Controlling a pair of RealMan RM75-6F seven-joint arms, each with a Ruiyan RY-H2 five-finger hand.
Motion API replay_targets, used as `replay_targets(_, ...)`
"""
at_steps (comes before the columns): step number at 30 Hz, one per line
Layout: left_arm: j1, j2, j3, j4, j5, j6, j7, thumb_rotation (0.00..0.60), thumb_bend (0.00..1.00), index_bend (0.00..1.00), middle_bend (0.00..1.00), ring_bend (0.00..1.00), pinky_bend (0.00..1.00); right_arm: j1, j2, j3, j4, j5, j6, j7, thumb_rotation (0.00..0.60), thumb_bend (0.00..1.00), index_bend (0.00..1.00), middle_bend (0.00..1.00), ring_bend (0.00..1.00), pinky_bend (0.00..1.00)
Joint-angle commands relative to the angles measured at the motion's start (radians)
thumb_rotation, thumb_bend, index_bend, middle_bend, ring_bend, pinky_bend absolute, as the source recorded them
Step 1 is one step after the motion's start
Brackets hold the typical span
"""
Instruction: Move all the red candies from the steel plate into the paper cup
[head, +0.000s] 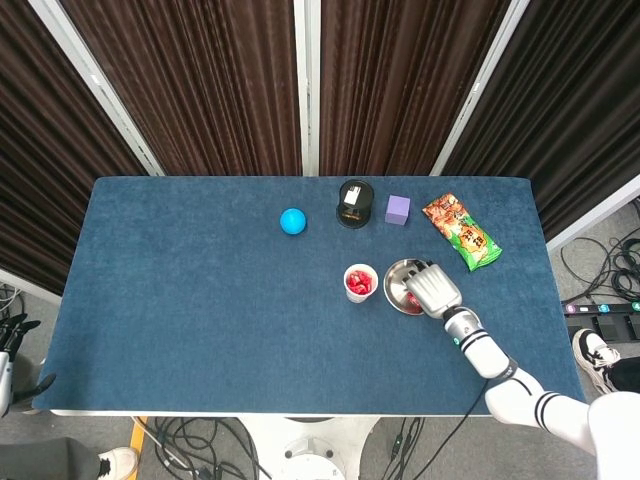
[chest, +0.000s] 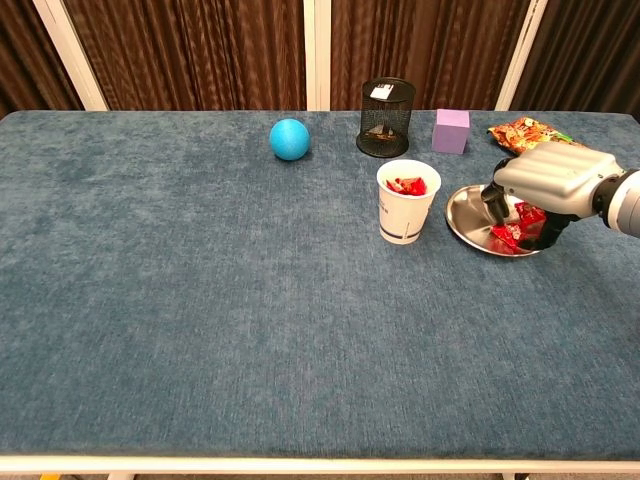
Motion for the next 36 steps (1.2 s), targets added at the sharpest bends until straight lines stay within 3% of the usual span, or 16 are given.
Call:
replay_targets(1,-0.001,0.0,0.0,0.0,0.0,-0.001,0.0,0.6,0.0,0.29,0.25,0.14,0.21,0.001,-0.005,0.004,0.006,-0.004,0.003,0.006,0.6,0.26,0.55,0.45,0.2,0.36)
replay_targets(7,0.0,0.002,-0.002,-0.001,0.0,0.002,0.0,0.6,0.0,0.29,0.25,0.14,0.21,0.002,0.033,0.032,-0.04,-0.028,0.057,0.029,0.6,0.31,0.56,0.46,0.21,0.36)
replay_targets(14,-0.002,0.005,-0.003,-0.012,0.005,0.005,0.01,0.6,0.0,0.29,0.25,0.14,0.21,0.013,0.173,0.115,-0.273,-0.075,0.179,0.066,0.6,0.31,0.56,0.46,0.21,0.36)
replay_targets(18,-0.002,0.009,-0.004,-0.018,0.006,0.009,0.014,0.6,0.0,0.29,0.25,0.14,0.21,0.038,0.195,0.138,-0.347,-0.066,0.16,0.05,0.6,0.31,0.56,0.46,0.21,0.36)
replay_targets(31,0.008,0.01,-0.001,-0.008,-0.004,0.01,0.002,0.6,0.0,0.29,0.25,0.14,0.21,0.123,0.085,0.14,-0.289,-0.001,0.042,-0.03,0.6,0.3,0.52,0.45,0.2,0.36)
replay_targets(36,0.009,0.003,0.0,0.004,0.0,0.013,-0.006,0.6,0.0,0.29,0.25,0.14,0.21,0.126,0.075,0.13,-0.292,0.014,0.034,-0.047,0.6,0.3,0.43,0.41,0.18,0.36)
